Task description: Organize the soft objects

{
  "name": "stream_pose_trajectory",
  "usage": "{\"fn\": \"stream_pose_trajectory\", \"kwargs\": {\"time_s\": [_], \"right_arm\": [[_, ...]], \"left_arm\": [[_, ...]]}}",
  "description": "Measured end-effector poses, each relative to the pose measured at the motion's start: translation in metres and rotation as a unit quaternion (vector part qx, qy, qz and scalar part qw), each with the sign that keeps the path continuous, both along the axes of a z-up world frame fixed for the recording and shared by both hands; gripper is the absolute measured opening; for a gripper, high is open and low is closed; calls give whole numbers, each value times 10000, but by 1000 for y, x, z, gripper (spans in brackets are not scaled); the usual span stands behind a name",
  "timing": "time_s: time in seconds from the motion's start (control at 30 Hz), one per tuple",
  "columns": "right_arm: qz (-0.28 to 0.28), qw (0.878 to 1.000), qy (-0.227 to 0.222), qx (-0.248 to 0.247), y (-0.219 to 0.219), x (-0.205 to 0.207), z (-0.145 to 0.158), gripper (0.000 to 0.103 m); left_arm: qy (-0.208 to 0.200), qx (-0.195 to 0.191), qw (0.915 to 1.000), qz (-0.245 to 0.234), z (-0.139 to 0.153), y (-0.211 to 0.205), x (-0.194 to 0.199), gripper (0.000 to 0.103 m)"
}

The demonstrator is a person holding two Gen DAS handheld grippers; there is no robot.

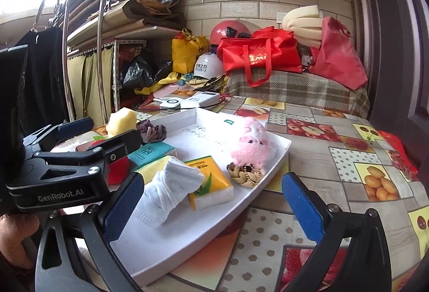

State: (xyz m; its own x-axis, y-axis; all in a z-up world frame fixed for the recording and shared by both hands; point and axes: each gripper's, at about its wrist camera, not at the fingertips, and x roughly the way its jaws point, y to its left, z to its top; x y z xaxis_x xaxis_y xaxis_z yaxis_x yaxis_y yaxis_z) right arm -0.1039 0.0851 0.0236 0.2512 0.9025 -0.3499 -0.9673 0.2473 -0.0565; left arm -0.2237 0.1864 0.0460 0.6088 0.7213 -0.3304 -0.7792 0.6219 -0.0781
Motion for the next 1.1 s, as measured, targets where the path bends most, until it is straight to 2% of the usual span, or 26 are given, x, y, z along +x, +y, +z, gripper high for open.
{"fn": "stream_pose_trajectory", "kwargs": {"time_s": [0.27, 0.4, 0.53, 0.63, 0.7, 0.73, 0.77, 0.87, 0.93, 1.0, 1.1], "right_arm": [[-655, 9972, 257, 248, -38, 29, 4, 103], [-1065, 9920, 359, 571, -65, 51, 10, 103], [-1467, 9828, 623, 933, -96, 78, 15, 103], [-1565, 9824, 757, 678, -104, 86, 14, 103], [-1480, 9839, 804, 590, -114, 82, 14, 103], [-1434, 9846, 731, 676, -121, 77, 15, 103], [-1405, 9853, 572, 783, -129, 69, 17, 103], [-1392, 9853, -94, 990, -145, 41, 19, 103], [-1568, 9779, -458, 1304, -158, 24, 19, 103], [-1916, 9626, -714, 1780, -175, 13, 20, 103], [-2288, 9534, -629, 1862, -180, 19, 20, 103]], "left_arm": [[196, 98, 9993, -305, 1, -30, 8, 103], [413, 213, 9988, -146, 1, -38, 14, 103], [415, 351, 9985, -89, 3, -45, 14, 103], [375, 457, 9982, -36, 7, -53, 11, 103], [230, 102, 9995, -205, 5, -55, 8, 103], [201, -88, 9992, -324, 4, -57, 9, 103], [263, -44, 9993, -260, 5, -61, 10, 103], [135, 449, 9989, -61, 12, -83, 3, 103], [-5, 682, 9977, 30, 14, -95, -3, 103], [-79, 763, 9970, 139, 15, -102, -7, 103], [54, 572, 9971, 493, 13, -102, -7, 103]]}}
